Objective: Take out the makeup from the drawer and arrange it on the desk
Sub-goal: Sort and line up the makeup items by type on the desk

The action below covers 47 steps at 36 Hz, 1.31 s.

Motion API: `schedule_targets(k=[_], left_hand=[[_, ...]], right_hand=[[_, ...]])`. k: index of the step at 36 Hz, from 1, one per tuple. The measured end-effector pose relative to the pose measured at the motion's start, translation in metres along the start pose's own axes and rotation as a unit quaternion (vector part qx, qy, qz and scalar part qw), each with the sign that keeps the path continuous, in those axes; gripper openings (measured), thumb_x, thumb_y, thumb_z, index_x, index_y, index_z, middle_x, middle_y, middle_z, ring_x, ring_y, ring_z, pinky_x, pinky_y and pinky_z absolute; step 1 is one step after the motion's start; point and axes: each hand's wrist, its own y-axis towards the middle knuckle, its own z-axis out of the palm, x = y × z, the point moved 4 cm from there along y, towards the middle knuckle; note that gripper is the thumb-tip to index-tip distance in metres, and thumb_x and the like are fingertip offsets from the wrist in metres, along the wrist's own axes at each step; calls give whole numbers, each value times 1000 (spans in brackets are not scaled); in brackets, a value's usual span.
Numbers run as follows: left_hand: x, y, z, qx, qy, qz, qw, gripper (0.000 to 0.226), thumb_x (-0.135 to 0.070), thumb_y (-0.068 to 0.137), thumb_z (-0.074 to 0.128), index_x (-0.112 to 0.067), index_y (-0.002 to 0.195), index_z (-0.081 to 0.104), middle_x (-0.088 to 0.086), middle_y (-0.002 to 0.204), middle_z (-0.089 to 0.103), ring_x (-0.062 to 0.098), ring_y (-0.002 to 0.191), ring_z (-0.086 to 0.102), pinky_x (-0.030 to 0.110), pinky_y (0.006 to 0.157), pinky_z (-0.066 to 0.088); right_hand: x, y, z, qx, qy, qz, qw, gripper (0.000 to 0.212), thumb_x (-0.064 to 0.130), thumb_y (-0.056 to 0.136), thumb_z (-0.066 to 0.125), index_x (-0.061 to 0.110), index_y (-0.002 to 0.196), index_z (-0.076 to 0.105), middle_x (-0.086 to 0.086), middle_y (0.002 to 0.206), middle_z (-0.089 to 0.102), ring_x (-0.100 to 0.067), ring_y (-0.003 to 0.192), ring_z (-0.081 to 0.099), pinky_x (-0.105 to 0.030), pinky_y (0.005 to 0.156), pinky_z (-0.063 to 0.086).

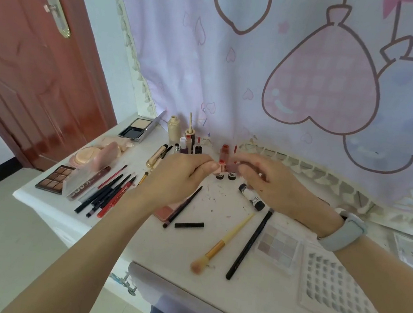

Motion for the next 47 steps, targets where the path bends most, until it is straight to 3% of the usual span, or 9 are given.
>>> schedule_targets(k=[3,7,12,17,22,30,32,39,47], left_hand=[[3,0,2,22,25,-18,999,31,-37,98,36,-23,75,51,-8,53,39,12,53,41,34,58,37],[15,-7,3,40,11,-36,998,29,-36,98,38,-25,86,62,-6,50,40,8,49,42,32,55,37],[33,-18,-7,-48,-184,-108,976,22,-23,98,43,-22,80,55,-6,61,55,5,57,51,20,61,42],[27,-24,2,-124,-382,-121,908,13,-23,97,42,-14,92,49,4,66,69,17,93,67,29,87,51],[16,-19,44,-172,-250,-172,937,11,-22,92,55,-21,84,62,-3,71,68,-4,75,59,7,73,42],[17,-1,85,-198,-199,-230,932,11,-17,90,57,-17,95,68,-5,79,68,1,76,59,-1,67,37],[20,3,90,-213,-184,-239,929,16,-16,91,57,-12,104,67,-6,88,67,4,80,58,-1,67,38],[24,16,96,-221,-147,-245,932,19,-15,93,53,-10,107,65,2,97,68,14,89,61,22,79,45],[27,18,102,-231,-168,-253,924,21,-20,96,50,-12,110,63,-3,93,66,12,86,61,22,77,45]], right_hand=[[2,1,1,27,-99,-18,995,26,24,97,43,22,116,60,21,81,52,-2,71,52,-12,63,38],[-7,-4,-13,-10,-164,-45,985,21,20,94,49,18,108,64,16,96,47,-7,95,50,-22,81,39],[-35,-9,-39,-147,-57,28,987,18,5,90,56,14,103,66,1,98,42,16,88,47,2,79,30],[-58,-13,-36,-226,113,121,960,19,12,90,58,30,92,61,2,95,61,2,78,53,1,68,38],[-66,-13,4,-198,145,141,959,11,18,82,64,29,81,64,15,80,68,-5,69,54,-6,61,39],[-78,0,36,-129,14,142,981,3,32,82,62,33,84,64,21,80,64,-4,78,51,-20,76,37],[-78,5,39,-121,-31,126,984,7,31,84,60,34,80,65,21,81,62,-7,81,47,-9,72,29],[-86,17,54,-113,-149,127,974,22,30,86,61,23,105,68,5,91,52,-13,92,38,-25,75,31],[-87,18,56,-100,-162,137,972,26,33,86,60,24,109,66,2,97,56,-17,96,40,-29,79,35]])
